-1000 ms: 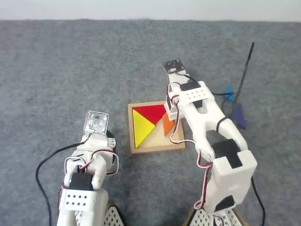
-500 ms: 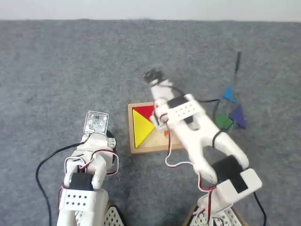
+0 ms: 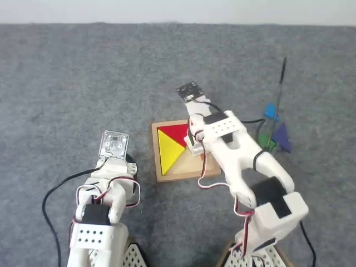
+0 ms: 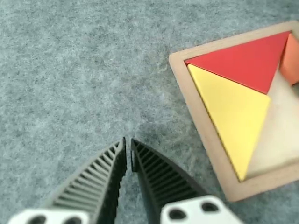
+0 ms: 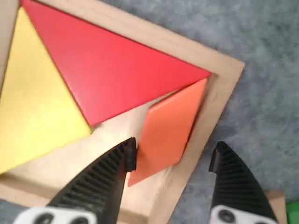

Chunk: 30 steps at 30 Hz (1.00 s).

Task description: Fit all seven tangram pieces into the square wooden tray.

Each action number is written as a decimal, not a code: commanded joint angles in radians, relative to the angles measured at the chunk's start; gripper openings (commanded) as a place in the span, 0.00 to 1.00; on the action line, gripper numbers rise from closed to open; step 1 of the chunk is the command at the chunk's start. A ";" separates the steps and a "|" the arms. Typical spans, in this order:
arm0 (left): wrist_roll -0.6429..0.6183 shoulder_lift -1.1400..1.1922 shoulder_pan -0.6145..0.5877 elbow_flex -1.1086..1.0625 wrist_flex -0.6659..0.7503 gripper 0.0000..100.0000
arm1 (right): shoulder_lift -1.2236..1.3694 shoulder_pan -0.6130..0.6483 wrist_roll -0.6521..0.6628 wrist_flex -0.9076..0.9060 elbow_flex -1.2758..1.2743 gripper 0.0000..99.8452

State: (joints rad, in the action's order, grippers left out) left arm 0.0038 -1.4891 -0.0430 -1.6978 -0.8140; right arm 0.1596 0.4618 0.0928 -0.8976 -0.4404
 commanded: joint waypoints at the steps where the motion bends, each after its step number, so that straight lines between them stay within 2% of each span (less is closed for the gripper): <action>1: -0.005 -0.012 -0.005 0.008 -0.002 0.01 | 0.027 -0.047 0.021 0.016 0.087 0.26; 18: -0.005 -0.012 -0.005 0.008 -0.002 0.01 | 0.038 -0.038 -0.020 0.019 0.190 0.26; 25: -0.005 -0.012 -0.005 0.008 -0.002 0.01 | -0.237 -0.065 -0.014 -0.127 0.048 0.26; 30: -0.005 -0.012 -0.005 0.008 -0.002 0.01 | -0.483 -0.202 0.055 -0.134 -0.147 0.26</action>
State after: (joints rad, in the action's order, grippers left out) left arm 0.0038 -1.4891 -0.0430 -1.6978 -0.8140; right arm -0.1028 0.3698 0.0852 -1.0173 -0.4941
